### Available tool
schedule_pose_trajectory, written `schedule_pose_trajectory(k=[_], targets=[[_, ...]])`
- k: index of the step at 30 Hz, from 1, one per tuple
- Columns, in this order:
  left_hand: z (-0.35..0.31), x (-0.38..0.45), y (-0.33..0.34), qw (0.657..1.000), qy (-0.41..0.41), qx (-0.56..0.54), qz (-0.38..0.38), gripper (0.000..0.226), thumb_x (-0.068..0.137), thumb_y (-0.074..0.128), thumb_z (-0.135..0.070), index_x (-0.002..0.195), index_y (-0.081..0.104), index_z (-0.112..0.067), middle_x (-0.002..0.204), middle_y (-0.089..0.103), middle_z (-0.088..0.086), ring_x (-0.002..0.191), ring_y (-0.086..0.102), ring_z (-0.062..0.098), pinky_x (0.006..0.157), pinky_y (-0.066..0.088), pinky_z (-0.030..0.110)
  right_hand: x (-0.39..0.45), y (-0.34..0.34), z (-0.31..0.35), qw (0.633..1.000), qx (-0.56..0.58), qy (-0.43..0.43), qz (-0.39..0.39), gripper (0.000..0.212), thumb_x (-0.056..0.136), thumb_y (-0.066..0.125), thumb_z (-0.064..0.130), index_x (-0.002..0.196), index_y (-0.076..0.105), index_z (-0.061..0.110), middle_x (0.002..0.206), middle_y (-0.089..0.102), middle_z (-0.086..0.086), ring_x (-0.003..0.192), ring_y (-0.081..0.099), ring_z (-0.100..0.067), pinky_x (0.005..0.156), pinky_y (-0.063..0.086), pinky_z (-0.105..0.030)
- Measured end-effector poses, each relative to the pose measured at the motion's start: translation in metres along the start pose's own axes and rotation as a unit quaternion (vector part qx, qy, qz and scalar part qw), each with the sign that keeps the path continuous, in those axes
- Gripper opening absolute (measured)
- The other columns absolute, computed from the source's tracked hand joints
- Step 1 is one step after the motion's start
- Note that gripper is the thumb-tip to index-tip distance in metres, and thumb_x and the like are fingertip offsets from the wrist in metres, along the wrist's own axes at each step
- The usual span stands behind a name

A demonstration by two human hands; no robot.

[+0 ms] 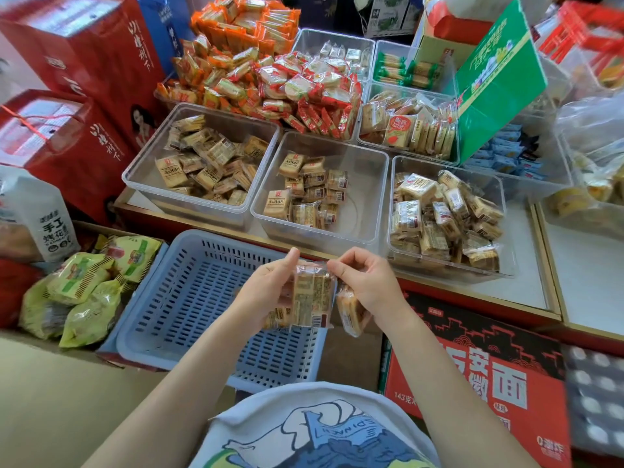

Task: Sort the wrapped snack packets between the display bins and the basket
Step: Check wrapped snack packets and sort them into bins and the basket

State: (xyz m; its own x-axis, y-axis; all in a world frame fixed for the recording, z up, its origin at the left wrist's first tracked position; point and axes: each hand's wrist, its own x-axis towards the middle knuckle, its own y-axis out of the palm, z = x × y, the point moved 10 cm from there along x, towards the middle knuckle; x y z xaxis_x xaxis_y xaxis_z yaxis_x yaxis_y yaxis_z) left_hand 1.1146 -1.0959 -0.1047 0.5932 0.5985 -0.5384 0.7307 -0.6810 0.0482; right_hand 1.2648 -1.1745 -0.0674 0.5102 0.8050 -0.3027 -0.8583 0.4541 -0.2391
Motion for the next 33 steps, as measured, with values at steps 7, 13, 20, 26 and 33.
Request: schedule_pose_trajectory(k=[7, 13, 20, 26, 33], targets=[[-0.006, -0.005, -0.006, 0.999, 0.027, -0.026, -0.037, 0.035, 0.089, 0.077, -0.015, 0.121, 0.063, -0.011, 0.108, 0.075, 0.012, 0.091, 0.076, 0.023, 0.073, 0.062, 0.033, 0.000, 0.002, -0.006, 0.999, 0.035, 0.034, 0.011, 0.025, 0.089, 0.076, 0.038, 0.105, 0.068, 0.020, 0.101, 0.074, -0.001, 0.097, 0.069, -0.019, 0.083, 0.054, -0.031], [0.006, 0.001, -0.021, 0.973, -0.033, -0.204, -0.107, 0.030, 0.094, 0.071, -0.019, 0.114, 0.065, 0.003, 0.102, 0.076, 0.018, 0.080, 0.075, 0.019, 0.056, 0.057, 0.021, -0.002, 0.020, 0.000, 0.996, -0.030, 0.001, 0.080, 0.020, 0.086, 0.081, 0.029, 0.095, 0.069, 0.018, 0.092, 0.072, -0.001, 0.090, 0.067, -0.018, 0.086, 0.054, -0.035], [-0.008, -0.001, -0.014, 0.998, 0.036, 0.009, -0.055, 0.039, 0.097, 0.057, -0.054, 0.132, 0.057, -0.036, 0.128, 0.063, -0.009, 0.120, 0.059, 0.009, 0.097, 0.047, 0.035, -0.003, 0.021, 0.001, 0.997, -0.006, -0.005, 0.080, 0.011, 0.094, 0.071, 0.023, 0.091, 0.069, 0.013, 0.081, 0.069, 0.000, 0.077, 0.065, -0.011, 0.078, 0.054, -0.028], [-0.031, -0.014, -0.001, 0.987, 0.148, 0.055, -0.002, 0.041, 0.081, 0.084, -0.012, 0.119, 0.070, -0.017, 0.107, 0.078, 0.002, 0.100, 0.074, 0.017, 0.086, 0.060, 0.030, -0.003, 0.020, 0.001, 0.996, 0.034, 0.020, 0.077, 0.018, 0.096, 0.069, 0.028, 0.097, 0.068, 0.009, 0.078, 0.070, 0.002, 0.077, 0.065, -0.014, 0.081, 0.055, -0.037], [-0.031, -0.009, -0.012, 0.988, 0.127, 0.092, -0.005, 0.038, 0.081, 0.085, -0.014, 0.116, 0.072, -0.021, 0.102, 0.079, 0.000, 0.096, 0.075, 0.017, 0.081, 0.061, 0.033, 0.001, 0.016, 0.006, 0.993, 0.077, 0.009, 0.093, 0.008, 0.092, 0.074, 0.015, 0.095, 0.068, 0.020, 0.085, 0.065, -0.009, 0.086, 0.066, -0.020, 0.082, 0.055, -0.033]])
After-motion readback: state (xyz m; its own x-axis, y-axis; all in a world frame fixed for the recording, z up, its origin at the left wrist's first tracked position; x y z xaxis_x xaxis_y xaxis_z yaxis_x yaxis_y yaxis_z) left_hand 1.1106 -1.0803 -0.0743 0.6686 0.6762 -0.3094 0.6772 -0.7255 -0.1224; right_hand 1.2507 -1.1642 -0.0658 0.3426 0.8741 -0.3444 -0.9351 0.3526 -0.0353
